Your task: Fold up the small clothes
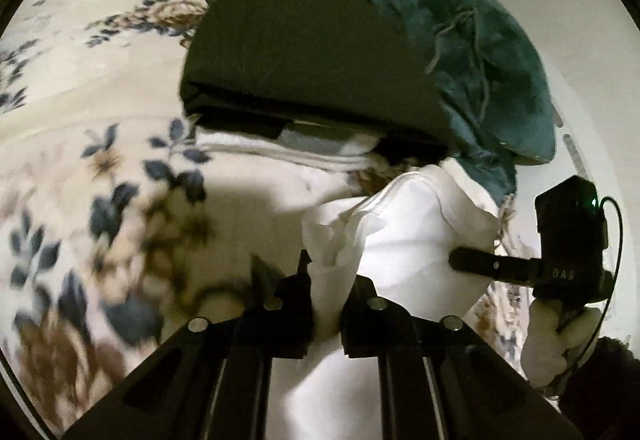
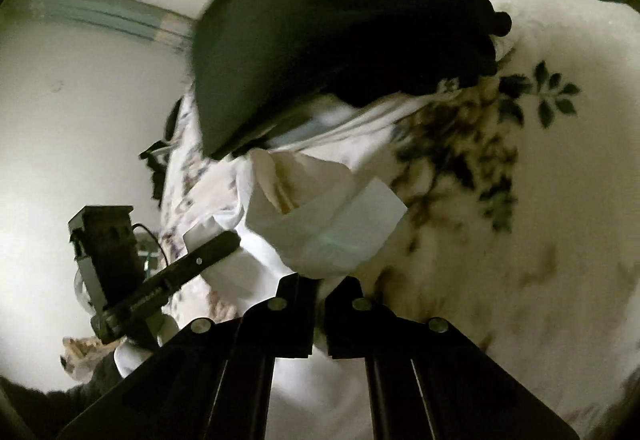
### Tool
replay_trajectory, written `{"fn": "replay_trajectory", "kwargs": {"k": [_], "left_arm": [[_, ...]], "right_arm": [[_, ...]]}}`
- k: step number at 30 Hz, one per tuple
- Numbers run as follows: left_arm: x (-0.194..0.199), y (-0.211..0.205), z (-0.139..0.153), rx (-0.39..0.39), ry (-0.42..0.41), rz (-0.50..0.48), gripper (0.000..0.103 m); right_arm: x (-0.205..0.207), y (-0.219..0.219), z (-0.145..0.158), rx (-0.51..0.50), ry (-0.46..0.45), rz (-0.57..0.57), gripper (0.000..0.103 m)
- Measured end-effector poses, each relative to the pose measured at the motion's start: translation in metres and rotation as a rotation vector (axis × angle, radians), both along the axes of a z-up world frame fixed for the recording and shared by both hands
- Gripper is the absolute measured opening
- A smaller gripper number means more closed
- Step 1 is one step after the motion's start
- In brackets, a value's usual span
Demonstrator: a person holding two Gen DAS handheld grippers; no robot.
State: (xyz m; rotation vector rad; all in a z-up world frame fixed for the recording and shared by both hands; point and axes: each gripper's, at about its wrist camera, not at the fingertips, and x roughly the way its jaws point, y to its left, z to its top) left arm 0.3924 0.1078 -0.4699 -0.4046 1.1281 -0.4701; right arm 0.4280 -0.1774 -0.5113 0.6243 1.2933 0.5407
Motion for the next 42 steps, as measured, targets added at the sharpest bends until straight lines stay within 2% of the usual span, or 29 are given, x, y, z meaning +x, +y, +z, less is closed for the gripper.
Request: {"fn": "replay_trajectory", "kwargs": {"k": [3, 4, 5, 7, 8, 9, 11, 13, 14, 16, 20, 23, 25, 28, 30, 33, 37, 42], "left_arm": [[-0.050, 0.014, 0.016, -0.014, 0.021, 0.022, 0.010], [-0.042, 0.015, 0.008, -0.007, 0.040, 0.030, 0.011], [-0.057, 0.020, 0.005, -0.002, 0.068, 0.035, 0.011], [-0.084, 0.028, -0.004, 0.006, 0.161, 0.056, 0.024], [-0.104, 0.032, -0.009, 0.016, 0.214, 0.070, 0.044], [-0.125, 0.038, -0.015, 0.017, 0.268, 0.091, 0.055], [-0.164, 0.055, -0.024, -0.004, 0.342, 0.155, 0.056], [-0.194, 0.072, -0.032, 0.004, 0.414, 0.216, 0.056], [-0.206, 0.081, -0.032, 0.012, 0.433, 0.253, 0.056], [-0.210, 0.086, -0.027, 0.025, 0.416, 0.288, 0.056], [-0.172, 0.060, -0.012, 0.037, 0.317, 0.261, 0.056], [-0.139, 0.030, -0.022, 0.062, 0.260, 0.215, 0.056], [-0.120, 0.014, -0.036, 0.081, 0.250, 0.181, 0.056], [-0.104, -0.003, -0.067, 0.209, 0.258, 0.114, 0.056], [-0.110, -0.001, -0.089, 0.253, 0.302, 0.092, 0.056], [-0.137, 0.016, -0.105, 0.223, 0.341, 0.066, 0.058], [-0.170, 0.030, -0.104, 0.218, 0.370, 0.041, 0.058], [-0.212, 0.038, -0.099, 0.259, 0.415, 0.017, 0.056]], "right_arm": [[-0.035, 0.003, 0.018, 0.009, -0.023, 0.034, 0.004], [-0.055, 0.005, 0.025, 0.007, -0.028, 0.060, 0.004], [-0.068, 0.006, 0.029, 0.011, -0.027, 0.083, 0.004], [-0.107, 0.021, 0.029, 0.004, 0.002, 0.165, 0.006], [-0.128, 0.026, 0.025, -0.018, 0.024, 0.209, 0.017], [-0.148, 0.031, 0.019, -0.048, 0.059, 0.260, 0.025], [-0.183, 0.034, 0.007, -0.093, 0.114, 0.332, 0.056], [-0.214, 0.029, 0.001, -0.100, 0.170, 0.376, 0.062], [-0.224, 0.024, 0.001, -0.094, 0.187, 0.381, 0.062], [-0.237, 0.014, 0.000, -0.087, 0.201, 0.350, 0.064], [-0.237, -0.002, 0.001, -0.048, 0.221, 0.168, 0.064], [-0.221, 0.011, -0.003, -0.047, 0.205, 0.073, 0.064], [-0.206, 0.025, -0.013, -0.015, 0.203, 0.011, 0.064], [-0.192, 0.042, -0.034, -0.056, 0.214, -0.026, 0.064], [-0.195, 0.049, -0.051, -0.107, 0.260, -0.041, 0.064], [-0.219, 0.045, -0.068, -0.144, 0.332, -0.056, 0.064], [-0.266, 0.024, -0.078, -0.136, 0.378, -0.091, 0.063], [-0.289, 0.019, -0.075, -0.181, 0.377, -0.100, 0.064]]}}
